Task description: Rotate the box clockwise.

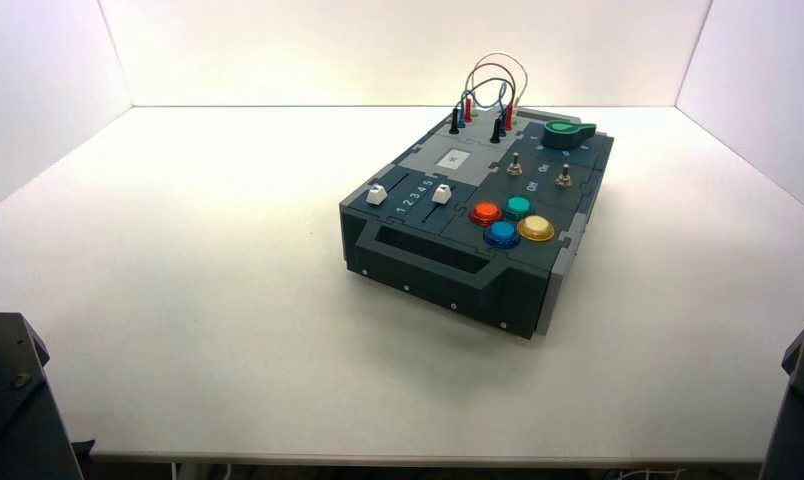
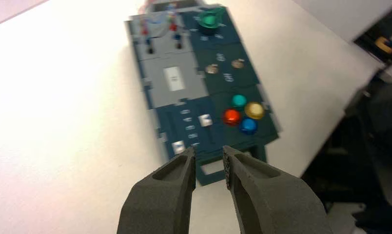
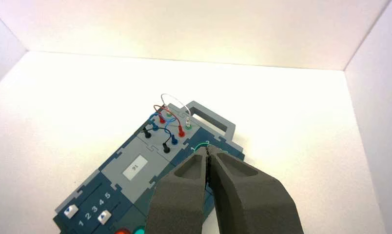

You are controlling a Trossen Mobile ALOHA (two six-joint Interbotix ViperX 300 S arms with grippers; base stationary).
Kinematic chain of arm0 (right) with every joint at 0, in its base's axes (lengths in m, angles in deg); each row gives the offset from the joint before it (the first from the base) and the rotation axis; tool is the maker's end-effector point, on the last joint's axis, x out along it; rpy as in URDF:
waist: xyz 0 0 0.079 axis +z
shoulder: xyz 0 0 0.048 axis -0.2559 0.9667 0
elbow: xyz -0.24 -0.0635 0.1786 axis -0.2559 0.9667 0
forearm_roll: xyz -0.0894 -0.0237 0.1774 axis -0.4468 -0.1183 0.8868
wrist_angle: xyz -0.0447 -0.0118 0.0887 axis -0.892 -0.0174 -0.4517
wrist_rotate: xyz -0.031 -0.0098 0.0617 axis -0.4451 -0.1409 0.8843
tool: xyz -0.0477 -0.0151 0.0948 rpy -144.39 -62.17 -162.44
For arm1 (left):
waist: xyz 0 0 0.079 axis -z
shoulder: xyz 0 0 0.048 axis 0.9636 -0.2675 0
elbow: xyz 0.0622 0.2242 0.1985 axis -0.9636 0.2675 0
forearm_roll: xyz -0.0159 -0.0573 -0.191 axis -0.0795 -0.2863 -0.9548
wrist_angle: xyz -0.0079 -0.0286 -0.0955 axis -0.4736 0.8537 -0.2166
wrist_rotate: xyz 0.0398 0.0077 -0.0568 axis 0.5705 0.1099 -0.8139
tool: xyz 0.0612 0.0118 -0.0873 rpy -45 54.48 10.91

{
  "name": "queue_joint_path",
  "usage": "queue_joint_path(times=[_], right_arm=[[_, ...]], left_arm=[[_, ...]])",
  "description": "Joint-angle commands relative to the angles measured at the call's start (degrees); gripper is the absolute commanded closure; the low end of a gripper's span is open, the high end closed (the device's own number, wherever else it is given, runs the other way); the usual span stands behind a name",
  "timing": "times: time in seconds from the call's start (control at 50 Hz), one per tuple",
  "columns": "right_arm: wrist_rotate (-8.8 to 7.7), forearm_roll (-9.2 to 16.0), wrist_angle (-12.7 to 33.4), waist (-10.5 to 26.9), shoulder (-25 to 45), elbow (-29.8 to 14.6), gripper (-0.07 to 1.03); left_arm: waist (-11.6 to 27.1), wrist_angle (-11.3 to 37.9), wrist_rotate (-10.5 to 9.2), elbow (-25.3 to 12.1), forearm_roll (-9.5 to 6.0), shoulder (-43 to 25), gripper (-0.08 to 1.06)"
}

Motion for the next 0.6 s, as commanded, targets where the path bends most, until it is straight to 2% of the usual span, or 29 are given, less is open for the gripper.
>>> queue_joint_path(times=[0.02, 0.26, 0.48, 0.6], right_arm=[[0.09, 0.18, -1.67, 0.26, 6.59, -4.92, 0.99], [0.09, 0.35, -1.93, 2.29, 19.42, -13.36, 0.99], [0.00, 0.44, -1.76, 4.75, 31.64, -21.71, 0.99], [0.00, 0.44, -0.70, 5.63, 37.35, -25.75, 0.99]], left_arm=[[2.64, -1.23, -0.09, -2.81, -0.18, -2.20, 0.65], [7.65, -2.29, -0.09, -4.66, -0.70, -7.73, 0.65], [13.45, -2.64, -0.09, -9.49, -0.79, -17.05, 0.65], [15.38, -2.46, 0.09, -12.13, -0.70, -22.15, 0.65]])
